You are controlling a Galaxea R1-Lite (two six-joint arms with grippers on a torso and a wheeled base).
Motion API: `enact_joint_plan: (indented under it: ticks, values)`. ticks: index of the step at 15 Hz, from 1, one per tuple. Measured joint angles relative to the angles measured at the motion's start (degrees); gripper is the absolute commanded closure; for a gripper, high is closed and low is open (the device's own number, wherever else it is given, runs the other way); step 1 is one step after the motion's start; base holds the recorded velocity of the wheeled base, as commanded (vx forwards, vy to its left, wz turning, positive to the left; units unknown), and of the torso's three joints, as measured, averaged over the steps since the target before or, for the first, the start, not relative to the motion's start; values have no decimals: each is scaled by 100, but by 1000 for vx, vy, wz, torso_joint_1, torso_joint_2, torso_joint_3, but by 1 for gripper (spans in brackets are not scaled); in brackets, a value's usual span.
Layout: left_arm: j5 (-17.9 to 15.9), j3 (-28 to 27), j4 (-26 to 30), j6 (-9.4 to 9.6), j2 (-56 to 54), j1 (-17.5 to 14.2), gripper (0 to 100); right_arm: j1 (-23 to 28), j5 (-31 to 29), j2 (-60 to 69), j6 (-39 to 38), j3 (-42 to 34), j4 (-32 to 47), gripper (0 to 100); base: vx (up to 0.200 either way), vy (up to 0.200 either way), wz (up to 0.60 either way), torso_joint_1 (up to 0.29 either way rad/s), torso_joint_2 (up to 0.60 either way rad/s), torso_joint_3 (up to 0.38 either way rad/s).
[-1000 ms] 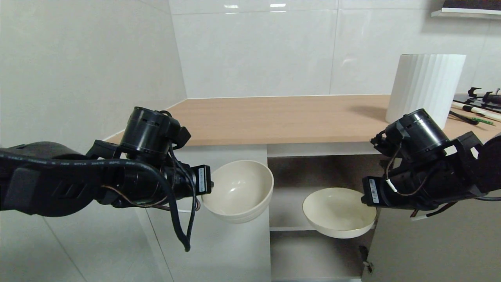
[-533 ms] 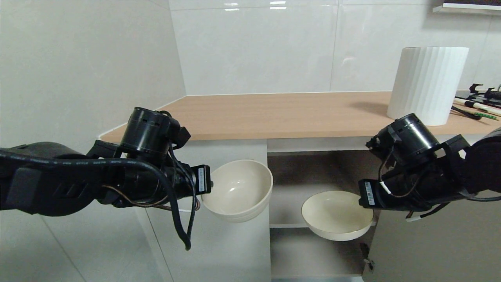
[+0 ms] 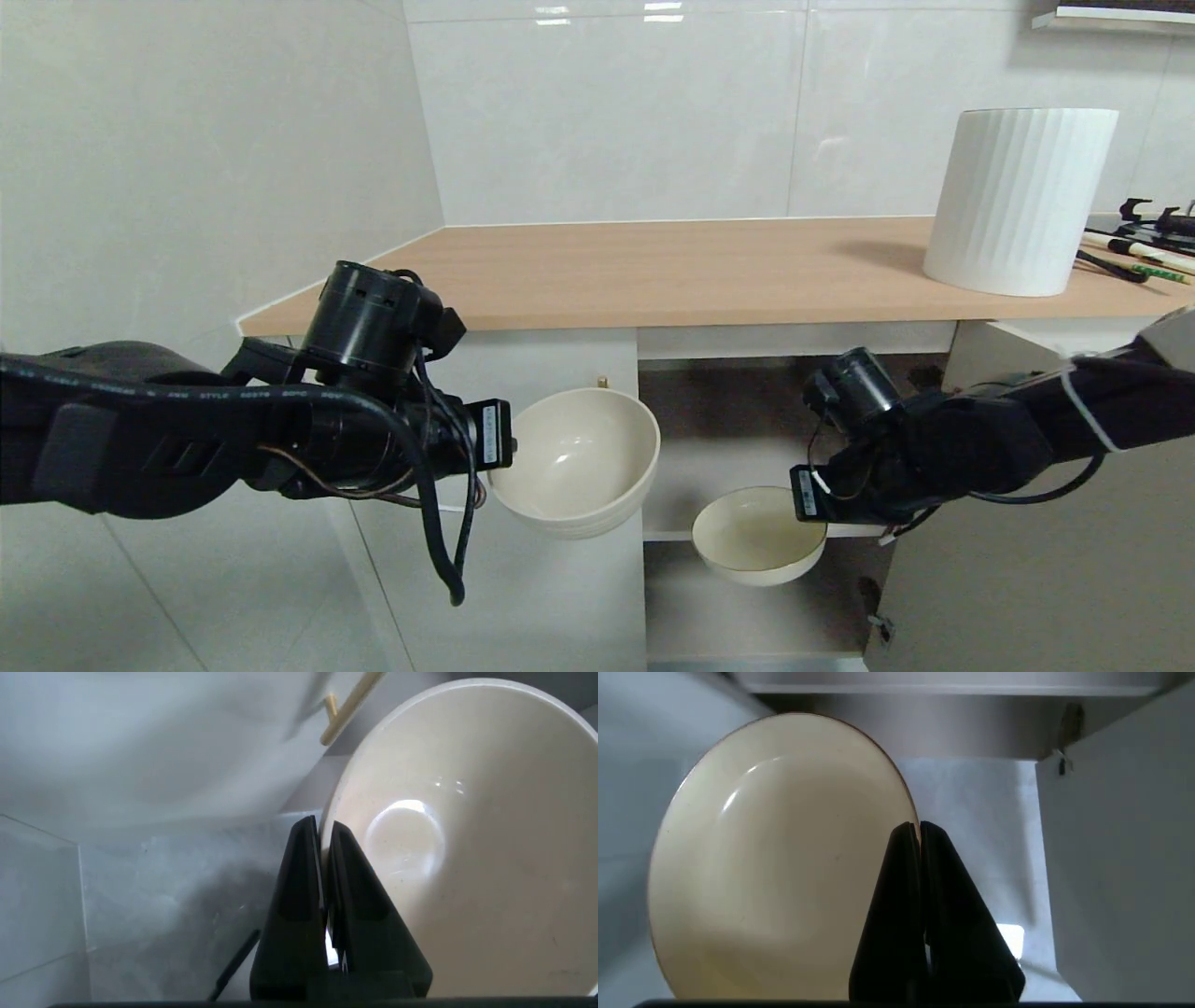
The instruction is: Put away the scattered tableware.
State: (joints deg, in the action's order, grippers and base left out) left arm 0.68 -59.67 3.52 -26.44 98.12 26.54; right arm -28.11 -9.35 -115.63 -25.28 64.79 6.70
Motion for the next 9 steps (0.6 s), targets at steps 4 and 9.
enact_joint_plan:
  ticks: [4,9]
  values:
    - [-2,0,0,-5,-2,9,100,152,-226,-1062,-20,50,-1014,100,0,0,0,0,0,0]
    - [-6,9,17,-10,22,179,100,664,-769,-2109,52,369,-2049,100,0,0,0,0,0,0]
